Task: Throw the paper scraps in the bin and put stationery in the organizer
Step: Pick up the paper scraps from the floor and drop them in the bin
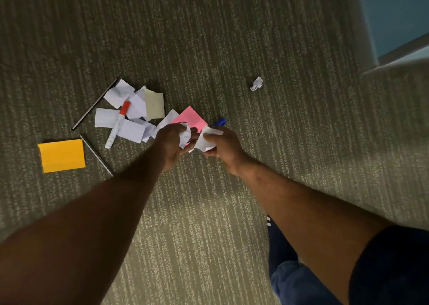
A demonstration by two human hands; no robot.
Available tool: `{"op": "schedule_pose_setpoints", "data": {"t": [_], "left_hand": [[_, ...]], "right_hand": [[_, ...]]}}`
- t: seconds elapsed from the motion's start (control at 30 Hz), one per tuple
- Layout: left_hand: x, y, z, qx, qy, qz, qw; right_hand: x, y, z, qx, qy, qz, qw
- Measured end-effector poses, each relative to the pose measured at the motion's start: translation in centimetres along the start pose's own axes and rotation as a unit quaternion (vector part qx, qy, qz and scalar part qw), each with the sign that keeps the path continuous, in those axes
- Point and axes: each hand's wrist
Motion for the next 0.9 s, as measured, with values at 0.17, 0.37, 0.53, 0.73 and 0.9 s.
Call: {"op": "schedule_pose_setpoints", "data": {"t": [0.17, 0.37, 0.53, 0.73, 0.9], "left_hand": [[0.4, 0.4, 2.4, -0.061, -0.103, -0.035, 0.992], [1.5, 0.0, 4.2, 0.008, -0.123, 0.04, 0.992], [2.3, 1.0, 4.3, -0.041, -0.087, 0.102, 0.99], [2.6, 2.4, 4.8, -0.079, -0.05, 0.074, 0.993], [3.1, 2.4, 5.1, -0.093, -0.053, 0.063, 0.992]], "right_hand": [[1.5, -1.1, 0.6, -0.024, 0.009, -0.092, 0.995], [4.0, -2.0, -0.5, -0.181, 0.051, -0.233, 0.954], [6.5, -3.4, -2.4, -0.197, -0.032, -0.244, 0.949], [11.0, -6.0, -5.6, -0.339, 0.118, -0.385, 0.851], [13.3, -7.4, -6.7, -0.529, 0.208, -0.364, 0.738]]}}
Point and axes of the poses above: each hand's wrist, its own x-axis towards the middle knuckle, its own z-axis out of the palm, y = z × x, and after that the axes turned 14 degrees about y, right-handed
